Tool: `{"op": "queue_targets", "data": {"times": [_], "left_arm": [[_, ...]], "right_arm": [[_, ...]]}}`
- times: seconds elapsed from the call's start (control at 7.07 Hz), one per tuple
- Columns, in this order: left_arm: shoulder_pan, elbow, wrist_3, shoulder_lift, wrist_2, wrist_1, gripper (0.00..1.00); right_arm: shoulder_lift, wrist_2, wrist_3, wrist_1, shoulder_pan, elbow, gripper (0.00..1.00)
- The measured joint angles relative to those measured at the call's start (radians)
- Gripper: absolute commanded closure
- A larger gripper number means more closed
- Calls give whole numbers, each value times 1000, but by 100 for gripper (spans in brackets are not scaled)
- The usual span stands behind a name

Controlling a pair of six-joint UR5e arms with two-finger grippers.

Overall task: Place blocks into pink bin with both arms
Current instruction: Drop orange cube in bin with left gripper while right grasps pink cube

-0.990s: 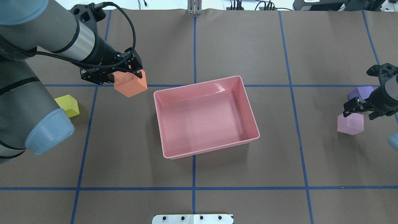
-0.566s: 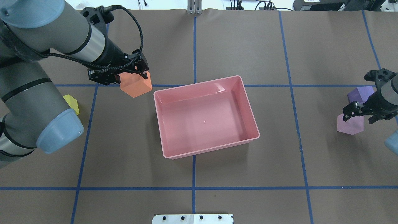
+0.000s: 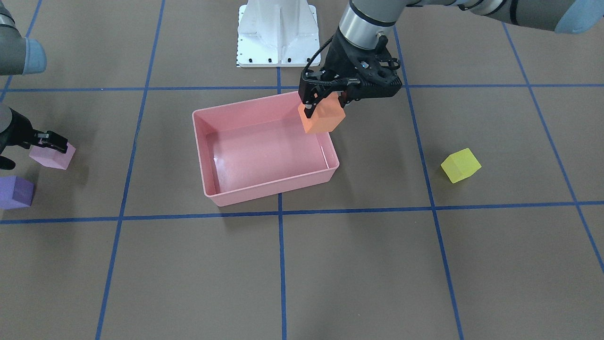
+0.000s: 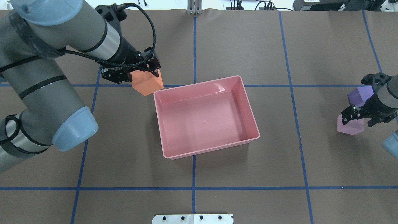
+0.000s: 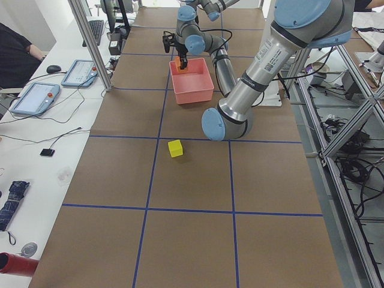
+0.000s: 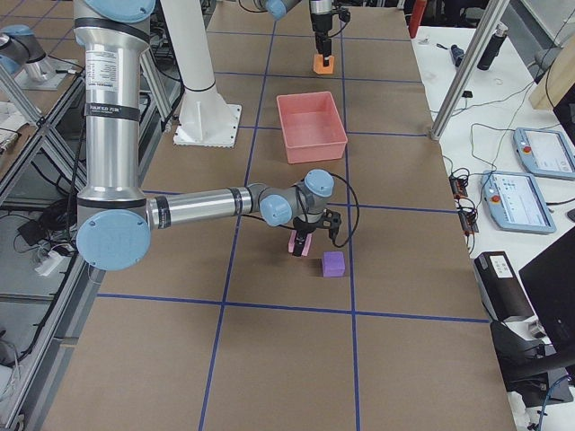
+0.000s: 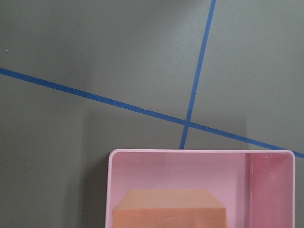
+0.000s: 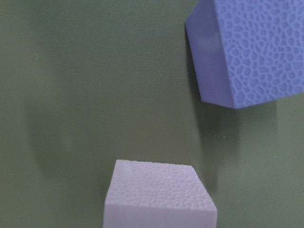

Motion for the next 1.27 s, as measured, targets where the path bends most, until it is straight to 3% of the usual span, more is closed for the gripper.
{"op": "queue_targets", "data": {"times": [0.14,0.28,0.42,0.57,0.71,0.85,0.99,1.27], "left_arm": [[57,41,-42,-38,60,-24,100],[102,86,-74,-58,114,-71,74],[130,131,-99,-66,145,-120,1],[153,159,-107,-70,169,-150,0],[172,169,-108,-72,192,-162,0],[184,166,-108,-74,208,-164,0],[189,152,-108,-72,214,-163,0],[182,94,-107,-64,216,-131,0]], "right_arm": [[1,0,0,0,-1,-2,0],[3,0,0,0,-1,-2,0],[5,-1,0,0,-1,-3,1],[6,0,0,0,-1,-3,2],[7,0,1,0,-1,-2,13],[8,0,2,0,-1,0,50],[9,0,2,0,-1,3,95],[15,0,-3,2,-1,9,100]]}}
